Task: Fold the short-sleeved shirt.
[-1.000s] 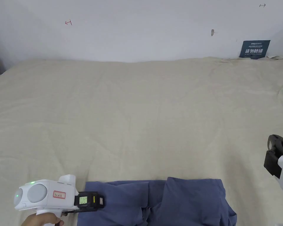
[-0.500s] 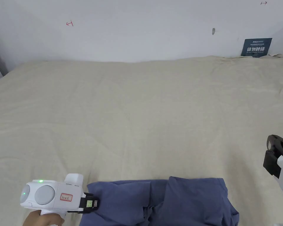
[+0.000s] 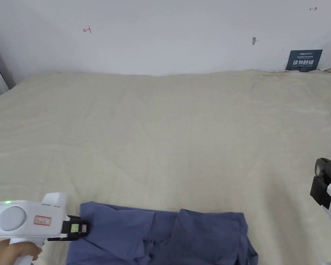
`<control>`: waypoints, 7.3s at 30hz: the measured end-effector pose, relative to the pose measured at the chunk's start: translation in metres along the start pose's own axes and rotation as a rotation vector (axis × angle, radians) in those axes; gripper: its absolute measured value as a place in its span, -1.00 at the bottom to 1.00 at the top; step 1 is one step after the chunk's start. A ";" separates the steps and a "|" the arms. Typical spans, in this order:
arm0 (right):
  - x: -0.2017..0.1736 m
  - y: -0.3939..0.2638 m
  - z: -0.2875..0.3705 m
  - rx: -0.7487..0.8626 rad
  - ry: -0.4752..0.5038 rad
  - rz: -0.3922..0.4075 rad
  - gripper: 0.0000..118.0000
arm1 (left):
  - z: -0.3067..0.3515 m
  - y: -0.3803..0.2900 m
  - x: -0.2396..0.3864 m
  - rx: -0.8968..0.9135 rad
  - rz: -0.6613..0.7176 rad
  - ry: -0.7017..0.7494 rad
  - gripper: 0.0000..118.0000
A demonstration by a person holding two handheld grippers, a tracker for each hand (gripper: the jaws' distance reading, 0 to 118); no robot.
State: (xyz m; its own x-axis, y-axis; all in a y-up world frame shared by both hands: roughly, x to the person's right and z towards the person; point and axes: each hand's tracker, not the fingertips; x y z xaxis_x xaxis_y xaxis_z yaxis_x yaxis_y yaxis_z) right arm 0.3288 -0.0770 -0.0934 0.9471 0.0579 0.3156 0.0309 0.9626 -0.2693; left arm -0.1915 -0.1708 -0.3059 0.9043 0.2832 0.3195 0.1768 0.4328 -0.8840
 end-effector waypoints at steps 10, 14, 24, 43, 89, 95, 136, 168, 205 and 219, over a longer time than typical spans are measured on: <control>-0.005 -0.002 -0.001 -0.001 0.020 -0.005 -0.99 | 0.032 -0.006 0.003 0.004 0.081 0.069 -0.94; -0.004 -0.002 0.000 -0.002 0.018 -0.011 -0.99 | 0.032 0.003 0.032 0.004 0.137 0.009 -0.94; 0.003 -0.006 0.002 0.000 0.018 -0.018 -0.99 | -0.006 0.027 0.135 -0.046 -0.052 -0.123 -0.94; 0.024 -0.011 0.010 -0.016 -0.026 -0.027 -0.99 | -0.124 0.016 0.290 -0.251 -0.294 -0.198 -0.94; 0.021 -0.008 0.013 -0.017 -0.024 -0.008 -0.99 | -0.100 -0.056 0.210 0.300 -0.220 -0.040 -1.00; 0.027 -0.008 0.017 -0.025 -0.035 -0.008 -0.99 | -0.124 -0.065 0.238 0.270 -0.243 -0.112 -1.00; 0.029 0.002 0.027 0.001 -0.053 -0.009 -0.99 | -0.090 -0.076 0.328 0.450 -0.398 -0.244 -1.00; -0.032 0.007 0.012 0.153 0.048 0.046 -0.99 | 0.049 -0.016 0.137 0.966 -0.159 0.288 -1.00; -0.152 -0.156 -0.053 -0.318 0.157 -0.014 -0.99 | 0.028 -0.039 0.116 0.834 -0.094 0.260 -1.00; -0.166 -0.197 -0.067 -0.402 0.115 -0.014 -0.99 | -0.006 -0.051 0.112 0.606 -0.055 0.080 -1.00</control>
State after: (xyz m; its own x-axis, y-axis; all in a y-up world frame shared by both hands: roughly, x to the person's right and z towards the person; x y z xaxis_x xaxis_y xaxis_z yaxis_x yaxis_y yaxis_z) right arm 0.1868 -0.2936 -0.1541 0.9745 -0.0060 0.2243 0.1445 0.7818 -0.6066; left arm -0.0970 -0.1661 -0.2266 0.9306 0.1916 0.3120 -0.0068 0.8611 -0.5084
